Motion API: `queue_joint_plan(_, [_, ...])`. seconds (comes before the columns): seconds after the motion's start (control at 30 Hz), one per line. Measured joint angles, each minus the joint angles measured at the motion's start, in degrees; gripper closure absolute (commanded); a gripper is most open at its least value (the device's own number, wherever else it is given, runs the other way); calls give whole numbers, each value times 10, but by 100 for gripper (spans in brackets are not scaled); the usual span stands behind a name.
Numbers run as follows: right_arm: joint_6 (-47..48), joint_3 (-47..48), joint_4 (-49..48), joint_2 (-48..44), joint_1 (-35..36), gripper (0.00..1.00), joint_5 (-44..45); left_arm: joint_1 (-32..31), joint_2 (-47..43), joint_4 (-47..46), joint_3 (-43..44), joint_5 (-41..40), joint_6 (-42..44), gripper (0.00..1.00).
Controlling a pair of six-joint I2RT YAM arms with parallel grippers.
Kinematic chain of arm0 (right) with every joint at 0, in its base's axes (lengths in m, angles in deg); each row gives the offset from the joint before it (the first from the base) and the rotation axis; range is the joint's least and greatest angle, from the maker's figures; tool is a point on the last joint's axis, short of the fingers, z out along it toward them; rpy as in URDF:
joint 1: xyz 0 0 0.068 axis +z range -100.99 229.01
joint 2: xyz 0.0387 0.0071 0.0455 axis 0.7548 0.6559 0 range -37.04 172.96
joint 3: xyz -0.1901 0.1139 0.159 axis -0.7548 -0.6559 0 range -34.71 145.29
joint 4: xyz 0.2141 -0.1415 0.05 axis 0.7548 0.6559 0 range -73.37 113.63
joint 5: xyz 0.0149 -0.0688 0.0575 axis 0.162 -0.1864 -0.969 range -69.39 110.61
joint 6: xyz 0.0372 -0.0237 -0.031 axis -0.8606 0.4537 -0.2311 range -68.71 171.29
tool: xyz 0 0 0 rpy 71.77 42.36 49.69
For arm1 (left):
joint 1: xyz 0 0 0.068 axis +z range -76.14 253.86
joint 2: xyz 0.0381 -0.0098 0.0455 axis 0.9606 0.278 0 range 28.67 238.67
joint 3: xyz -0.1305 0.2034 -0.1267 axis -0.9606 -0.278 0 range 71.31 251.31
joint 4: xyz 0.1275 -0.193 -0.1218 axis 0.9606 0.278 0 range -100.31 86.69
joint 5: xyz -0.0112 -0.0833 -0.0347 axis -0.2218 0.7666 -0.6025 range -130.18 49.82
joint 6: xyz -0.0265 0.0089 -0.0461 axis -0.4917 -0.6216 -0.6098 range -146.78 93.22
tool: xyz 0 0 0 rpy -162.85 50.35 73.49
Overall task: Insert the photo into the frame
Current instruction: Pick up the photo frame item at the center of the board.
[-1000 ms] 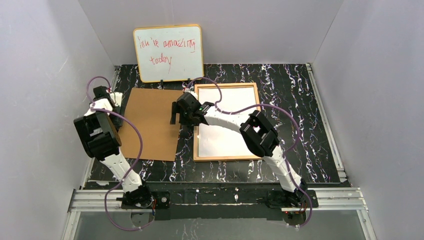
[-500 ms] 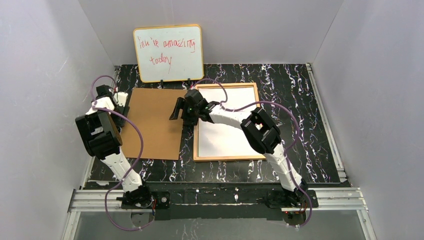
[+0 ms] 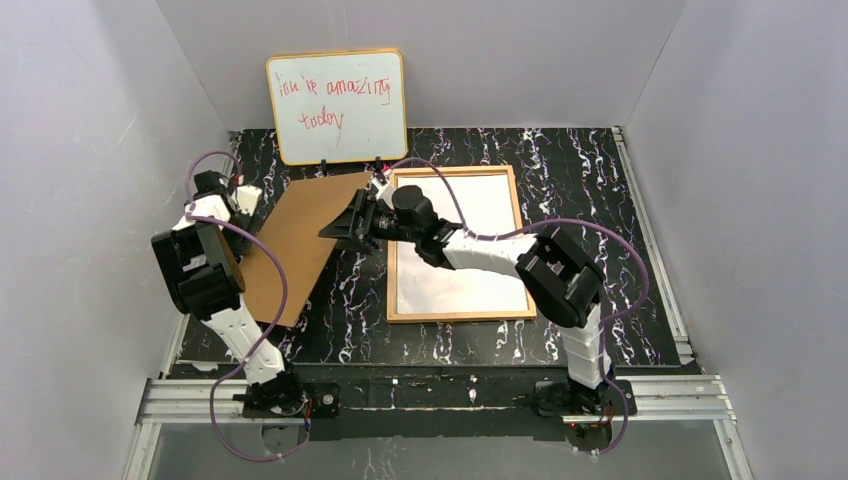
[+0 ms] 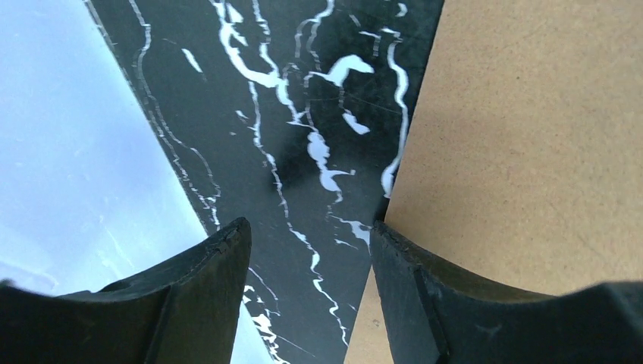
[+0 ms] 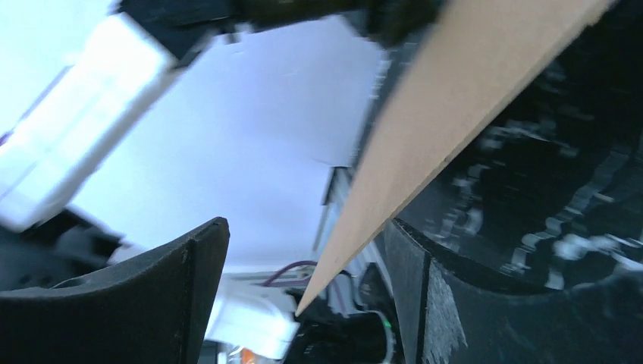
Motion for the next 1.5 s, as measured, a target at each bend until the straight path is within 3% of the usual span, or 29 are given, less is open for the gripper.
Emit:
queue_joint_plan(0.13, [-16,0,-86,-12,17,21,-22,-1,-6,20,-2,22,10,41])
queue_joint_plan(0.3, [-21,0,-103,-21,31,28,-30,-3,-10,42,-2,43,22,41])
queue_joint_plan(0.5, [5,0,5,-23,33,39,18,-15,-17,116,-9,108,22,41])
queue_joint_plan(0.67, [20,0,118,-28,31,56,74,-20,-19,146,-8,125,24,39])
queue_joint_plan(0.73, [22,0,149,-33,31,63,96,-20,-20,161,-6,137,24,29])
queue_joint_plan(0.87, [32,0,193,-55,31,92,126,-21,-26,211,3,179,28,4])
queue_joint_plan(0.9, [32,0,203,-62,31,97,130,-21,-28,231,10,193,32,2])
queue_joint_plan(0.97, [31,2,229,-75,28,99,139,-24,-41,271,38,223,47,2])
queue_joint_plan(1.1, [27,4,257,-102,22,99,144,-25,-130,317,117,315,100,2])
queue_joint_plan(1.2, [24,4,285,-136,13,99,150,-25,-261,322,156,407,155,2])
queue_joint_plan(1.4, [-11,0,315,-232,-28,99,164,-28,-517,324,138,572,246,2])
queue_joint_plan(1.5, [-55,-7,310,-289,-69,99,171,-30,-572,333,113,624,285,2])
